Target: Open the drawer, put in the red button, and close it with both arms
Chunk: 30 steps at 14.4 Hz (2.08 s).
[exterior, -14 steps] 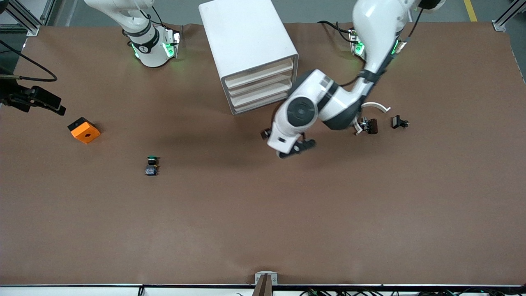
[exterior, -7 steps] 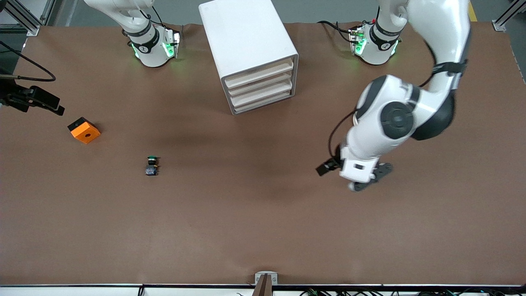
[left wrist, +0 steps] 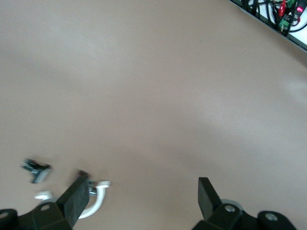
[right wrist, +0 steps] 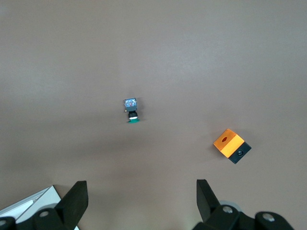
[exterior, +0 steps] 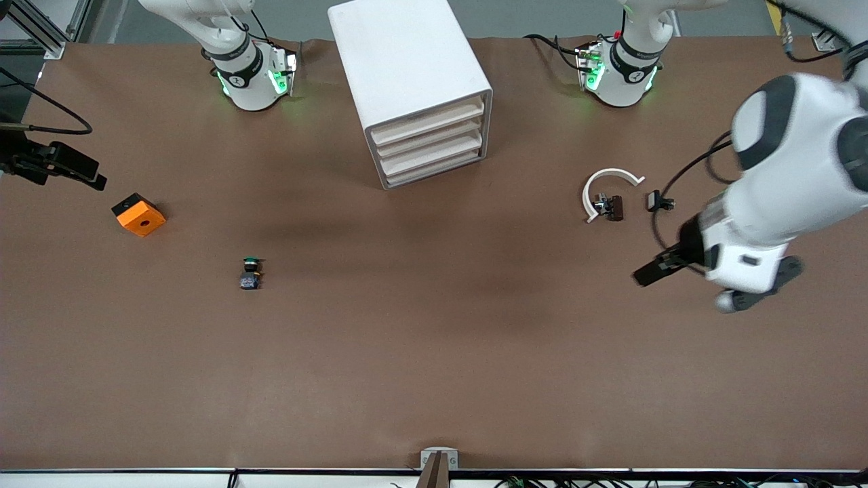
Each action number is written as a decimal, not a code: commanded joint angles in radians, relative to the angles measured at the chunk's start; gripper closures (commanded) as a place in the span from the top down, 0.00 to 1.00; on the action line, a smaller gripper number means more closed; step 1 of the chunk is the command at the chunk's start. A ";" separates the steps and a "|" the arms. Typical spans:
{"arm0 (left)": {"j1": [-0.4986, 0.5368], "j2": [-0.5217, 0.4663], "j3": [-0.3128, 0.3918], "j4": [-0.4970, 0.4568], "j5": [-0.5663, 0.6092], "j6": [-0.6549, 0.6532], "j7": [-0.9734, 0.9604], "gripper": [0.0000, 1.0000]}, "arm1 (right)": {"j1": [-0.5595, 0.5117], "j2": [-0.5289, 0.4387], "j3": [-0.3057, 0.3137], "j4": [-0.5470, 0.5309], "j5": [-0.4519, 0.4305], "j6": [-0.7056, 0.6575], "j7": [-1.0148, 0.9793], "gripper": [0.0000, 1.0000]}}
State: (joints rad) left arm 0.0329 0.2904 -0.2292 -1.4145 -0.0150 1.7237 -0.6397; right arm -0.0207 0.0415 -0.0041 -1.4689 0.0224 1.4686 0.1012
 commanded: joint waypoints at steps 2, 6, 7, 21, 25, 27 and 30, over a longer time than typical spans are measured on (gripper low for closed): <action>0.134 -0.069 -0.012 -0.014 0.017 -0.108 0.263 1.00 | -0.016 0.009 0.015 0.022 -0.012 -0.008 0.006 1.00; 0.119 -0.163 0.062 0.000 0.023 -0.162 0.503 1.00 | -0.015 0.009 0.015 0.022 -0.010 -0.008 0.006 1.00; 0.086 -0.186 0.098 -0.004 0.023 -0.182 0.543 1.00 | -0.015 0.009 0.015 0.022 -0.010 -0.008 0.006 1.00; -0.016 -0.421 0.202 -0.262 0.012 -0.180 0.600 1.00 | -0.007 0.012 0.015 0.022 -0.010 0.015 0.006 1.00; -0.022 -0.404 0.173 -0.256 0.018 -0.170 0.581 1.00 | -0.007 0.012 0.015 0.022 -0.012 0.015 0.005 1.00; -0.018 -0.401 0.171 -0.256 0.018 -0.170 0.580 1.00 | -0.005 0.012 0.015 0.022 -0.009 0.015 0.006 1.00; -0.016 -0.399 0.171 -0.256 0.015 -0.171 0.578 1.00 | -0.005 0.012 0.015 0.022 -0.012 0.016 0.006 1.00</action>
State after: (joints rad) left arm 0.0072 -0.1007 -0.0486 -1.6602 -0.0144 1.5399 -0.0595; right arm -0.0208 0.0447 0.0021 -1.4685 0.0223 1.4887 0.1012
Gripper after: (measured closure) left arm 0.000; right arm 0.000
